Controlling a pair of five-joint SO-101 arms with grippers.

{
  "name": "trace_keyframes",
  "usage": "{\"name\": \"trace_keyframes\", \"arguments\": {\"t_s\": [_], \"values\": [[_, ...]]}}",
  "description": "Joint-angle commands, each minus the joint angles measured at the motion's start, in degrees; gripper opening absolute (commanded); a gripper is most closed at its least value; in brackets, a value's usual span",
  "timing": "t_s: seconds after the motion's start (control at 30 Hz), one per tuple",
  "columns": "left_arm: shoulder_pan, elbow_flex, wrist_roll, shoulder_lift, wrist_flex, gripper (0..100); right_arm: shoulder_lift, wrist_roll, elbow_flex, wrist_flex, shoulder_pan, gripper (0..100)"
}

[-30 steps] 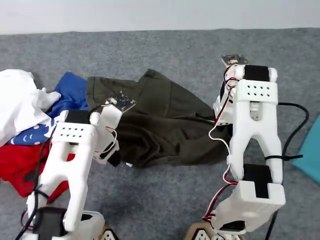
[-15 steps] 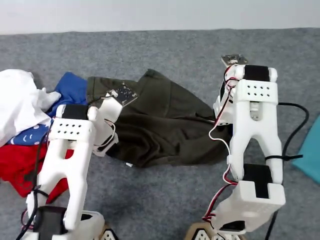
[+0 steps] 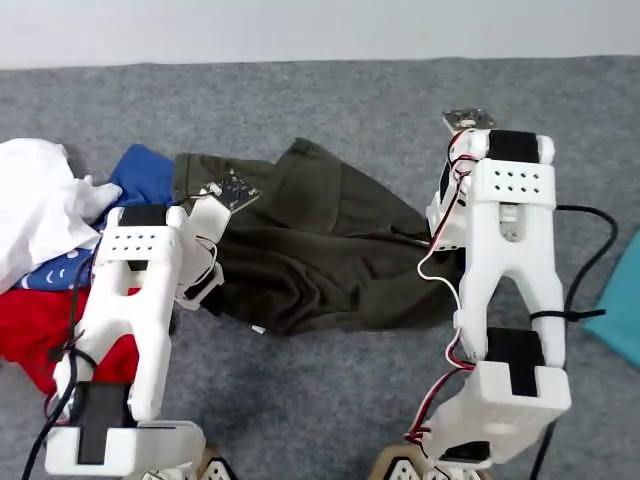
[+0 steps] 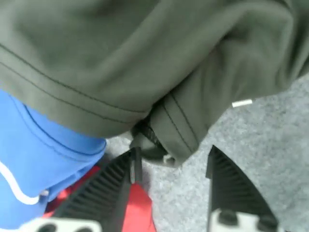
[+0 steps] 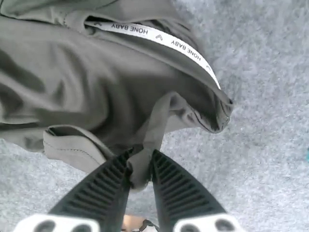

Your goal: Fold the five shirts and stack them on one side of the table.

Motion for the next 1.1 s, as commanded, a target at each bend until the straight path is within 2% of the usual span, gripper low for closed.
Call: {"name": "trace_keyframes", "arguments": {"t_s": [0.0,0.43,0.67,0.9,1.07], "values": [[0.1,-0.9,-0.4,-0.4,-2.5,22,-3.5,0.4,-0.2,2.2,0.6,0.9],[1.1,-0.8,-0.3,-0.3,-3.0,22,-3.5,0.4,-0.2,2.2,0.7,0.9],[1.8,-1.7,-0.4,5.5,-3.3,20,-3.5,0.4,-0.2,2.2,0.7,0.9],[1.8,-3.6,-0.4,7.8,-3.3,16,-3.5,0.4,-0.2,2.2,0.7,0.9],[1.9,-4.4,-0.4,8.1,-3.3,9,-3.5,0.4,-0.2,2.2,0.7,0.9]]}}
